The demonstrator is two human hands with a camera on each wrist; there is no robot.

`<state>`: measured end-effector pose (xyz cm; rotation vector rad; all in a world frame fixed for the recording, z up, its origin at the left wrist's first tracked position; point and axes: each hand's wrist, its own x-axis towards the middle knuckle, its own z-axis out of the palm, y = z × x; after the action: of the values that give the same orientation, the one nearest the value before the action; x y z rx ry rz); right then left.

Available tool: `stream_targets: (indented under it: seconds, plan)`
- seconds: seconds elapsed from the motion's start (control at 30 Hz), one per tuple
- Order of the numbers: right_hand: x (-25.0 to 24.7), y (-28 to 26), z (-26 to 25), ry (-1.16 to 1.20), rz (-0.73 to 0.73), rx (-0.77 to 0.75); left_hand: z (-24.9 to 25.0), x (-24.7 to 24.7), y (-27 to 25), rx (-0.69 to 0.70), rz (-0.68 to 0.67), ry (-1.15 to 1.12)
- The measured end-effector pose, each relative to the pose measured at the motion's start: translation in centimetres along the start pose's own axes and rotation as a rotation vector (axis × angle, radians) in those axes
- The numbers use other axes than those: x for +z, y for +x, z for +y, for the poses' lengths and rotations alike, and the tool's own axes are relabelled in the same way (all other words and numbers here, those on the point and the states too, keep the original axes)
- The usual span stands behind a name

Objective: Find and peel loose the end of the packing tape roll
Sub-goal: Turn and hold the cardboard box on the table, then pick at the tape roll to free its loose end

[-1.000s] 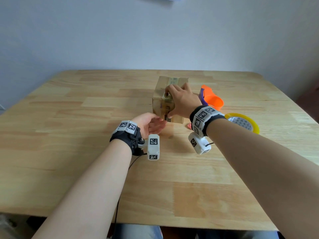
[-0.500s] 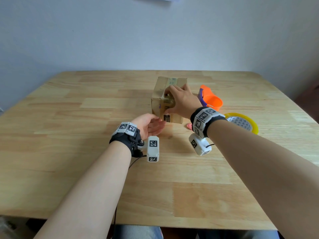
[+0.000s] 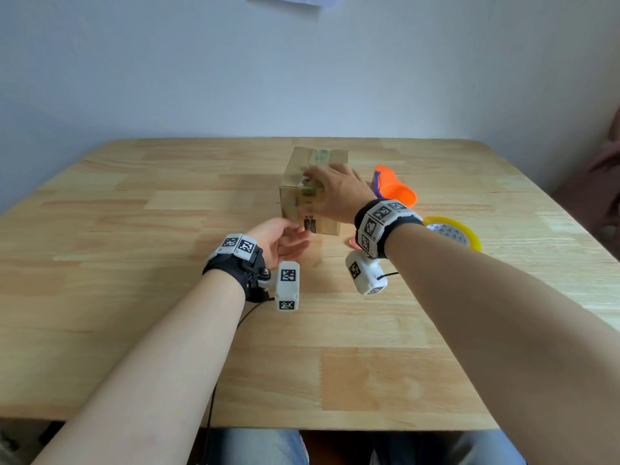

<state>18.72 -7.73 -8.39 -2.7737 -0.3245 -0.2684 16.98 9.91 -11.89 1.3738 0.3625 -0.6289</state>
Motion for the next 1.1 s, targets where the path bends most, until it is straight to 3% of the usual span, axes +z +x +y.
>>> stream_targets:
  seconds: [0.1,0.17,0.3,0.4,0.5,0.67,0.87,1.0,1.1]
  plan:
    - [-1.1,-1.7,1.1,0.050,0.207,0.009,0.3,1.6,-0.5,0.052,-0.070,-0.073]
    - [-2.1,-2.8,2.8,0.018,0.259,0.137,0.4,3.1,-0.8,0.079,-0.097,-0.111]
    - [-4.8,-6.4,6.0,-0.155,-0.056,0.543,0.6,5.9,-1.4,0.109,-0.131,-0.113]
    - [-5.5,-9.1,8.1,-0.224,-0.246,0.645,0.6,7.3,-1.9,0.123,-0.168,-0.052]
    - [-5.4,-10.2,8.8,-0.119,-0.267,0.660,0.5,8.2,-2.4,0.109,-0.195,0.000]
    - [-6.6,-10.3,6.9,-0.029,-0.150,0.676,0.1,9.0,-4.0,0.129,-0.201,0.091]
    - [-9.1,-9.1,2.8,0.479,-0.097,0.608,-0.1,8.2,-5.0,0.129,-0.327,0.230]
    - [-7.5,-9.2,0.6,0.719,-0.108,0.509,-0.2,6.5,-5.1,0.311,-0.233,0.154]
    - [-5.6,-8.5,-0.1,0.663,-0.107,0.397,-0.6,4.2,-4.3,0.396,-0.157,0.124]
